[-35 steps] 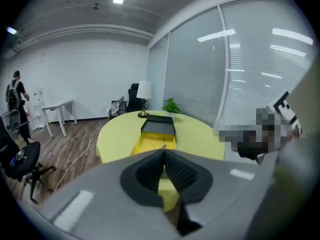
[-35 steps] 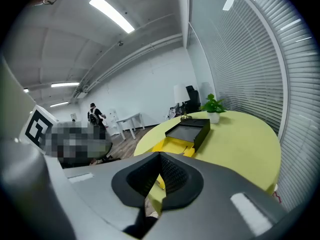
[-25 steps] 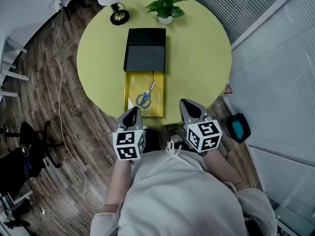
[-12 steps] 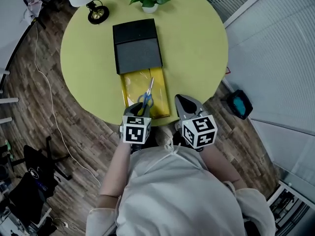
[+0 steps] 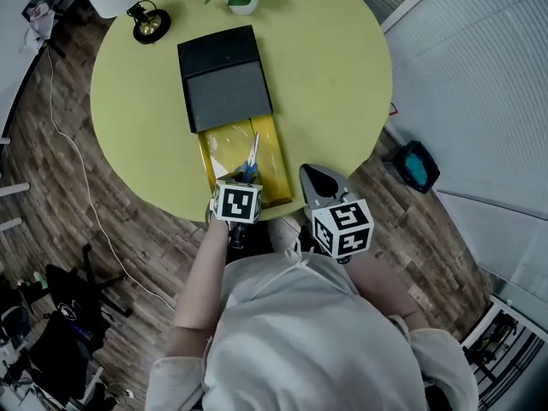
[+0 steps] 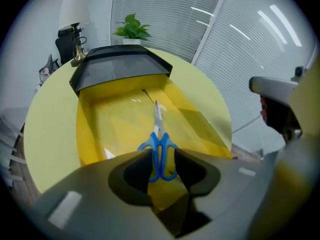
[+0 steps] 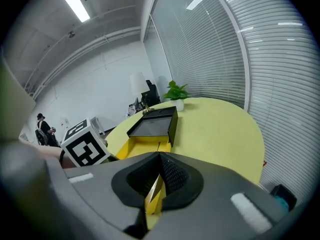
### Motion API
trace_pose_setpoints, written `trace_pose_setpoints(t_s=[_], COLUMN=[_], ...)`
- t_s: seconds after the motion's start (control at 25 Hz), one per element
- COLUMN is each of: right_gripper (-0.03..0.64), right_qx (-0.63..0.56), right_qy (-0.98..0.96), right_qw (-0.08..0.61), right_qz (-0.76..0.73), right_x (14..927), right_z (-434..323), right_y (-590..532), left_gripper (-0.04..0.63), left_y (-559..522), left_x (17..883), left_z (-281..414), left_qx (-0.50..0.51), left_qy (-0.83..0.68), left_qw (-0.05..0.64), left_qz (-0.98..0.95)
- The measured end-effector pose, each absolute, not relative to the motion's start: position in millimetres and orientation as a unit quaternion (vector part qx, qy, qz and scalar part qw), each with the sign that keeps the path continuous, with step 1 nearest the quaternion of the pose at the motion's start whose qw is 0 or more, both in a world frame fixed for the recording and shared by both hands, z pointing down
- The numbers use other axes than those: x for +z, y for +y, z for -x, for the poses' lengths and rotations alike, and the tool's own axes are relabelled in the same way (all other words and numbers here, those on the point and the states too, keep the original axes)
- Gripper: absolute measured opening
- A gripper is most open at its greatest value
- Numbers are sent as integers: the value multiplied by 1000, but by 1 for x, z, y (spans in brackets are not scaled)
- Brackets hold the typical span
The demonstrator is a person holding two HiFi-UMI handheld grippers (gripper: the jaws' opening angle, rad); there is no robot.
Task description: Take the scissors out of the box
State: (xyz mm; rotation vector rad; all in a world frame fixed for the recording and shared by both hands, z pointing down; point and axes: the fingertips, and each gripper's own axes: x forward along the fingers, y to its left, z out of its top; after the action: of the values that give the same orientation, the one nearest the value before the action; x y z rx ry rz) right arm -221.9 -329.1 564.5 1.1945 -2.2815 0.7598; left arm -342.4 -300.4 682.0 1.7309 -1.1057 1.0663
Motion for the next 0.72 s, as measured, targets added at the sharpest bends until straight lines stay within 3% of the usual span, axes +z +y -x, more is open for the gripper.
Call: trace_pose_setpoints(t_s=[0.16,0.24,0.72], right_gripper=[0,0,0], right_qx=[285,289,275], right_qy=[-820,-819,-827], right_qw=[231,232,248], right_qz=[-438,-437,-424], right_x=[573,575,571], right_z=[212,211,219], right_y=[-331,-332,-330], left_gripper=[133,96,92], left_y=[-304,-306,-306], left_x=[692,693,693], left_z=[343,345,345], left_qx=[434,442,439], left_qy=[-448,-455,-444], left_qw=[399,393,404], left_qz=[-672,-666,-669])
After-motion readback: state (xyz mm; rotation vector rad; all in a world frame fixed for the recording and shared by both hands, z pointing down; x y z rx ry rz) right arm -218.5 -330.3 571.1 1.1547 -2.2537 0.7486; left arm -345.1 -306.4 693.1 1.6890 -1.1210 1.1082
